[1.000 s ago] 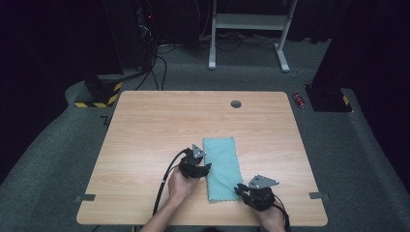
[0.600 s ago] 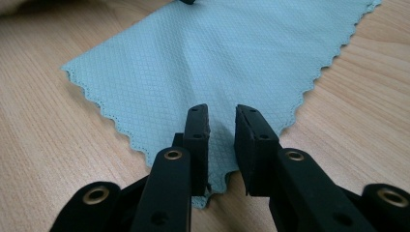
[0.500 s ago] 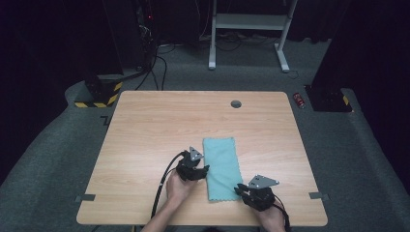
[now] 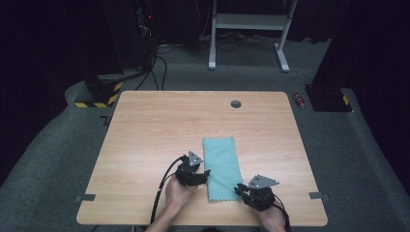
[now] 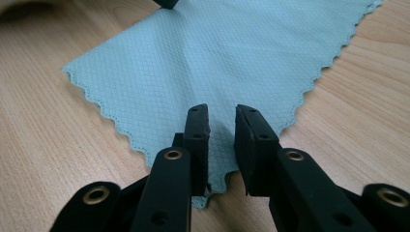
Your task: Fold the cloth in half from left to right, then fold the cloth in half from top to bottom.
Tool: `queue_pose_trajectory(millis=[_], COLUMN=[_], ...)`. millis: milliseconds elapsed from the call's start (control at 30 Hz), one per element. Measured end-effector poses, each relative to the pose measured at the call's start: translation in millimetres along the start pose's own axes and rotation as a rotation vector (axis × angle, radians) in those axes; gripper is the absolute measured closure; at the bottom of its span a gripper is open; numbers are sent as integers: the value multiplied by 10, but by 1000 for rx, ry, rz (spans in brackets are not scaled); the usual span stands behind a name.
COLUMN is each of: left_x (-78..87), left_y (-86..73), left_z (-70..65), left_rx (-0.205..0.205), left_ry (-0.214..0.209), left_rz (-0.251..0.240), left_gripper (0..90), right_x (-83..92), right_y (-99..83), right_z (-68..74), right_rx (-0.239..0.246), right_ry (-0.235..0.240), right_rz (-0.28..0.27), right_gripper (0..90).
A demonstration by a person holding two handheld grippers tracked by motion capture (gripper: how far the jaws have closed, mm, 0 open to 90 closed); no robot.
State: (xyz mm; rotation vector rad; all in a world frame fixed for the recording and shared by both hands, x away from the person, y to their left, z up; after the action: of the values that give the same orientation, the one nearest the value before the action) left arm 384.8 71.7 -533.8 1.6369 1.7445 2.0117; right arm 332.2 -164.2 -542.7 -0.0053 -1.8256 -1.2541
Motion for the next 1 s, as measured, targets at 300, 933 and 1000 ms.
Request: queue_pose_trajectory(millis=[300,933,1000], left_x=[81,170,195], left_y=[-112,-329,-353], left_z=[-301,-437,-433], left_rx=[-25,-67,-71], left_ry=[-70,-16,-12], left_rz=[-3,45,45], left_gripper=[417,422,424], right_x=[13,27,29], right_y=[2,-16,-12], right_z=[-24,-26,17], right_rx=[-24,-9,7], right_ry=[22,10,7], right_rz=[-13,18,21], right_gripper=[679,632,632])
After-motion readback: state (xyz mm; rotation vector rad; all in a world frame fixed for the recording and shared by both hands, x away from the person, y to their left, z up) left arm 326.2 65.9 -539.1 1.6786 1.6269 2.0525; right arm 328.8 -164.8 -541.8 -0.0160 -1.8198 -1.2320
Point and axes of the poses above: each handheld gripper's, and its own axes: x roughly backward along the jaws, y roughly out of its top, z roughly to its left, the point moved 3 cm from there along -x, roughly forward along the jaws, and after that the axes turned 10 degrees about -y, right-handed, at the moved point
